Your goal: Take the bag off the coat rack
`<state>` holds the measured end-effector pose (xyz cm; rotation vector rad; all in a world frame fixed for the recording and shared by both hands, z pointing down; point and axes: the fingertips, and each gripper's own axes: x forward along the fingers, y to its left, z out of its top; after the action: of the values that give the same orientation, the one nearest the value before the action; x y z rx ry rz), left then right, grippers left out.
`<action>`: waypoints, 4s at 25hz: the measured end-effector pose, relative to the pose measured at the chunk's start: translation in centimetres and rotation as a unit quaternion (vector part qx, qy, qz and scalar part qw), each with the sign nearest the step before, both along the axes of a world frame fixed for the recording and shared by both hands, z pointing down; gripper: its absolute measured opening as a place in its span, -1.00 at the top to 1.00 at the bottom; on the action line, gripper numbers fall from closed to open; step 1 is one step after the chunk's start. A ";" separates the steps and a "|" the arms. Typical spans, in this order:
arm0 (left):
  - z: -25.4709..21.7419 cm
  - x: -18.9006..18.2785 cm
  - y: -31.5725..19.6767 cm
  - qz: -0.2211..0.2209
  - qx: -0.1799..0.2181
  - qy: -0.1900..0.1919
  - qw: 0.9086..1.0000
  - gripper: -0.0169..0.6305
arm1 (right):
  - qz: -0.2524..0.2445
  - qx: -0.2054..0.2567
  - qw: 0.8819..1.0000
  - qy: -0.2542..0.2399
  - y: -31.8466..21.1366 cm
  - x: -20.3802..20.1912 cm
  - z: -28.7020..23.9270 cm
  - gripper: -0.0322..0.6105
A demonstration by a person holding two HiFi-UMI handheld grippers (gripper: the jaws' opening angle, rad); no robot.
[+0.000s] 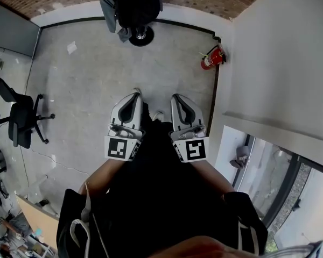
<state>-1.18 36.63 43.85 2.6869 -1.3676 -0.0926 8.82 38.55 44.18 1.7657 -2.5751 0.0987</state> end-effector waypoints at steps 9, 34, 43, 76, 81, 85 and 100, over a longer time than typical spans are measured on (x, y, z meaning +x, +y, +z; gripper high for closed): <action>1.1 1.1 -1.4 0.018 -0.015 0.000 1.000 0.89 | 0.024 -0.010 1.000 0.002 -1.5 1.4 0.6 0.83; 1.2 -1.4 -27.5 -0.030 -0.034 0.048 0.998 0.89 | -0.011 -0.017 0.996 0.090 -27.3 0.0 1.6 0.83; 0.3 -2.1 -36.3 -0.005 -0.039 0.038 0.999 0.88 | -0.003 -0.034 0.998 0.059 -37.7 -1.5 0.5 0.83; -3.9 -3.6 -53.3 -0.029 0.011 0.030 0.999 0.87 | -0.003 -0.005 1.000 0.019 -54.6 -3.0 -2.9 0.82; -4.4 -3.9 -56.1 -0.053 0.014 0.037 0.998 0.70 | -0.015 0.001 1.000 0.026 -56.9 -2.7 -3.4 0.77; -4.3 -3.6 -57.8 -0.062 0.008 0.039 0.997 0.66 | -0.021 0.002 1.000 0.023 -58.8 -2.5 -3.4 0.71; -3.7 -2.1 -62.9 -0.074 0.004 0.019 0.997 0.65 | -0.032 0.006 0.999 0.029 -65.9 -2.8 -4.3 0.67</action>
<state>-3.25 -26.31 40.16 2.5726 -1.5542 -0.1630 6.02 -27.31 39.86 1.6626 -2.5926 0.0315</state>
